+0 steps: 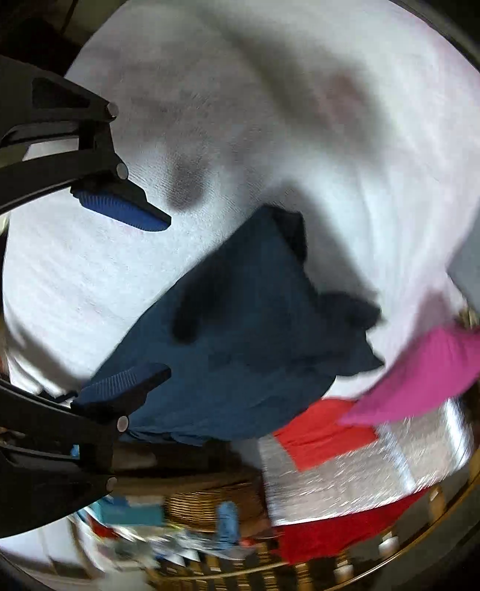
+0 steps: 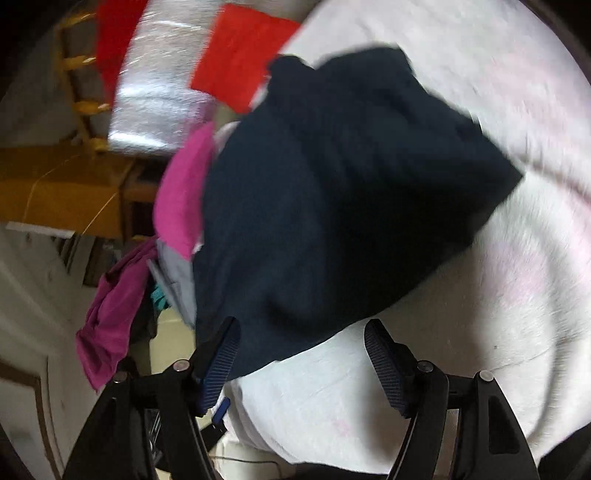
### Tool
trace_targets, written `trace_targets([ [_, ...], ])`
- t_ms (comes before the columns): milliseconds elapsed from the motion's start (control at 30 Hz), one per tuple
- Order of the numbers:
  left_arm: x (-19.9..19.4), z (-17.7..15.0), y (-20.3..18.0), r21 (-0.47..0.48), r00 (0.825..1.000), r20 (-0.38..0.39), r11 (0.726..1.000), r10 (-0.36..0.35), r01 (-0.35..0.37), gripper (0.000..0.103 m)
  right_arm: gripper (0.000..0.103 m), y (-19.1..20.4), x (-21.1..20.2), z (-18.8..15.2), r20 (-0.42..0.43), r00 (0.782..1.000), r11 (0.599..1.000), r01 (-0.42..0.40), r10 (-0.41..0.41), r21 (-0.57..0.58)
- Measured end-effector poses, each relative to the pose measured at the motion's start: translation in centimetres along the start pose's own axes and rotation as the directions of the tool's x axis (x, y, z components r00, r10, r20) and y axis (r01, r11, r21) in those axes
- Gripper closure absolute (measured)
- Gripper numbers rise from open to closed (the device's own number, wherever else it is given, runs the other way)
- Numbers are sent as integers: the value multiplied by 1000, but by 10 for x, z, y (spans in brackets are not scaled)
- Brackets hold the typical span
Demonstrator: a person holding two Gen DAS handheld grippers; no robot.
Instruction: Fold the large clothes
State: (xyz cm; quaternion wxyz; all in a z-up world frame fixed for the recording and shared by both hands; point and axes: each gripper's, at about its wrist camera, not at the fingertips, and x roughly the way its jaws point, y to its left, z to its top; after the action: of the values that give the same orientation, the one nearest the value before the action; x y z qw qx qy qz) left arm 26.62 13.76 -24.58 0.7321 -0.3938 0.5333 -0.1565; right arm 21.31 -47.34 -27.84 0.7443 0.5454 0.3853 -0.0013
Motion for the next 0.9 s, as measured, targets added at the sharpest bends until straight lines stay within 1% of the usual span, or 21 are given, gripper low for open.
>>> trace_targets([
  [67,7,4,6,-59,1000,21,998,-21,22,29,30,-2,9,10,50,999,999,-1,-1,37],
  [133,12,10,4,-85,998,41,995,-39,42,29,30,-10,11,16,111,994,996,-8,-2,90],
  [200,14,13,-1,-73,996,84,996,-39,45,29,30,-18,15,21,167,986,988,-33,8,148],
  [233,15,15,-7,-48,994,108,998,-36,42,29,30,-21,17,23,188,982,985,-60,29,165],
  [267,17,16,-13,-17,992,119,999,-37,40,30,30,-19,17,24,203,979,985,-68,35,158],
  [300,17,16,-17,10,991,132,999,-31,30,30,33,-12,17,25,217,976,991,-51,23,126],
  [333,17,16,-21,29,988,151,999,-27,23,43,38,-3,15,25,233,972,997,-11,-8,80],
  [367,16,16,-26,57,985,170,998,-14,4,61,52,8,13,23,257,966,999,27,-33,26],
  [400,15,15,-32,96,984,178,995,2,-19,63,61,17,10,22,282,958,999,48,-43,-14],
  [433,14,15,-36,124,983,184,992,5,-28,68,66,29,7,20,313,949,995,70,-46,-66],
  [467,12,13,-39,139,982,189,990,-1,-26,70,67,43,2,17,356,933,987,99,-48,-128],
  [533,10,12,-41,161,982,188,987,-11,-20,70,68,51,-4,15,393,919,982,109,-40,-156],
  [567,14,13,-41,161,985,173,986,8,-36,69,68,48,-3,15,395,918,984,107,-43,-141],
  [600,20,14,-38,153,988,147,986,44,-66,68,68,41,3,18,376,924,988,115,-69,-102],
  [667,34,16,-33,138,990,98,983,106,-119,53,68,23,15,25,307,942,989,149,-135,-21],
  [700,37,22,-34,130,989,94,983,117,-129,49,65,17,19,26,291,947,990,142,-136,2],
  [733,36,22,-32,123,987,99,982,129,-140,43,63,14,20,28,285,950,991,131,-129,12],
  [800,33,23,-38,140,983,112,977,148,-163,43,63,21,18,29,277,953,992,129,-122,-5],
  [833,27,19,-42,165,977,132,968,166,-187,42,62,19,12,26,278,953,991,133,-123,-14],
  [867,21,12,-48,196,970,156,957,187,-216,42,60,24,9,22,274,951,988,155,-142,-26],
  [900,15,6,-55,231,962,183,942,204,-244,42,53,20,-1,18,270,950,984,175,-160,-33],
])
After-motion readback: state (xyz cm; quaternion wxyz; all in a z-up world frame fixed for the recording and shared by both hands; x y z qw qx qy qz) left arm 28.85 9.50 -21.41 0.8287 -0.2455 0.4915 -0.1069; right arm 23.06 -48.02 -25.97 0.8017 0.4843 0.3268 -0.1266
